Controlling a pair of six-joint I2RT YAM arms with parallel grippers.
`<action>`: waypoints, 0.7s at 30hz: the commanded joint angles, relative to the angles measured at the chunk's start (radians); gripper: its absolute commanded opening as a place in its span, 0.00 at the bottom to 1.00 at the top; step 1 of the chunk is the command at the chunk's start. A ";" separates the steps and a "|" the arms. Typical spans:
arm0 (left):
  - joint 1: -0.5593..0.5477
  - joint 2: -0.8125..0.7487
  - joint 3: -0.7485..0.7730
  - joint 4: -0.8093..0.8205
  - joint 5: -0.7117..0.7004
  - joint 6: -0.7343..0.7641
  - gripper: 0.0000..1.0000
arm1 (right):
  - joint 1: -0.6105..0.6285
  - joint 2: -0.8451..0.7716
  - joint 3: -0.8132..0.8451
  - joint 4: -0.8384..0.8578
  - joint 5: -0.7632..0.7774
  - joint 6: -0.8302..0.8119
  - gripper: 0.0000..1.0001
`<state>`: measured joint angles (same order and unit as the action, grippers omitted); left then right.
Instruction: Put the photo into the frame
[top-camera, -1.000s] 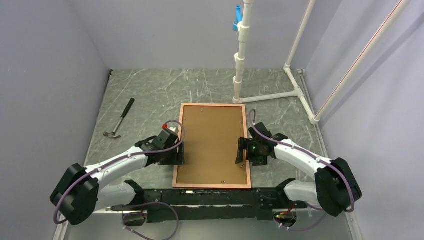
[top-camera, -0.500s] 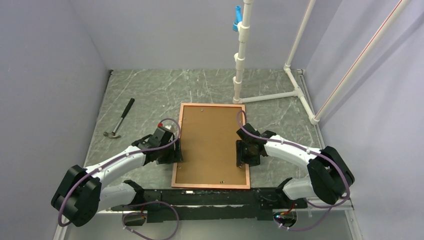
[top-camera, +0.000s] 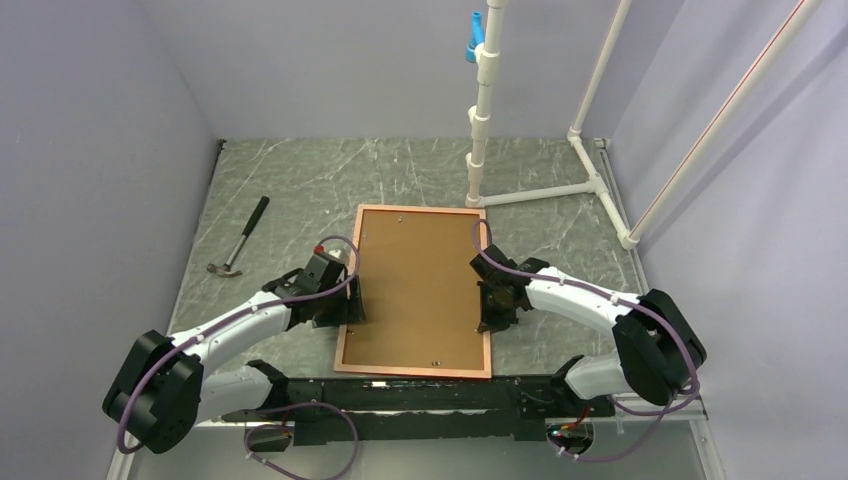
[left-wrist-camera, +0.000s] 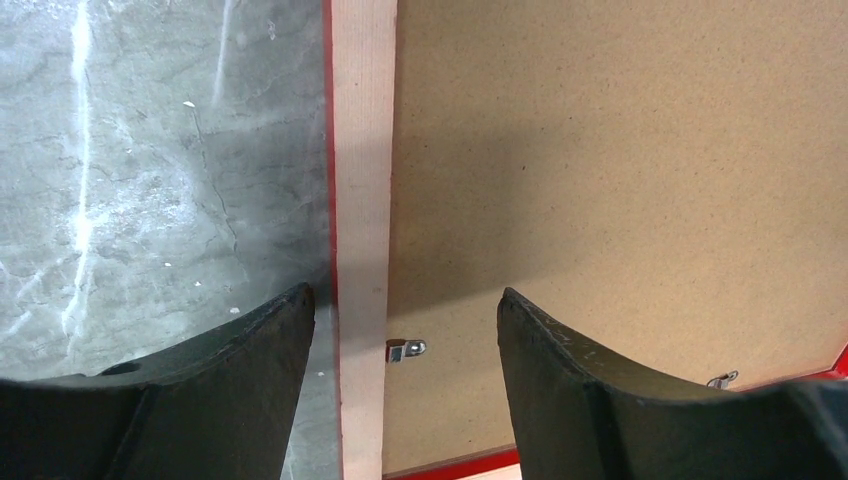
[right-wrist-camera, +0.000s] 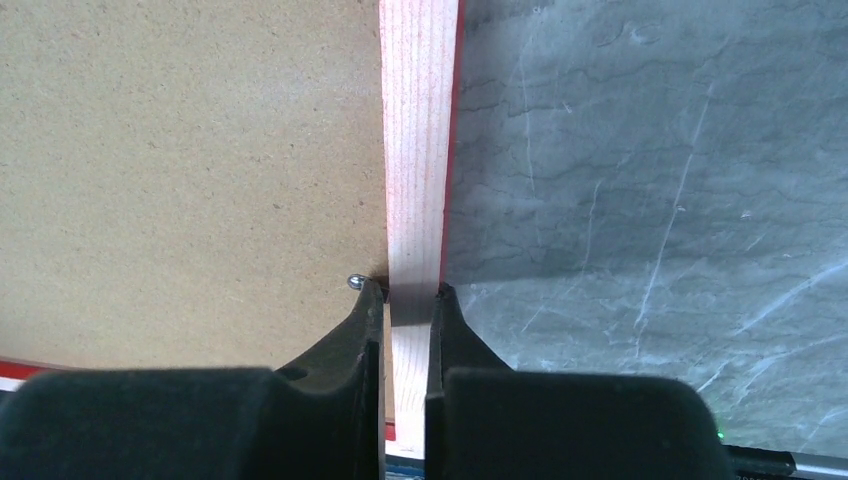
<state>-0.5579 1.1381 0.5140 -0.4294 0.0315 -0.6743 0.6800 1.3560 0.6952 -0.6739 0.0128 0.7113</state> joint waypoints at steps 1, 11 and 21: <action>0.020 -0.008 0.000 0.010 0.009 0.013 0.72 | 0.016 0.016 0.010 -0.035 0.105 -0.028 0.00; 0.160 -0.004 0.047 0.005 0.079 0.093 0.83 | -0.053 -0.038 0.045 0.056 -0.004 -0.073 0.87; 0.262 0.207 0.081 0.173 0.322 0.137 0.85 | -0.252 0.107 0.098 0.260 -0.279 -0.149 0.99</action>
<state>-0.3054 1.2644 0.5777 -0.3504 0.2325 -0.5732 0.4641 1.4048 0.7307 -0.5323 -0.1432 0.6014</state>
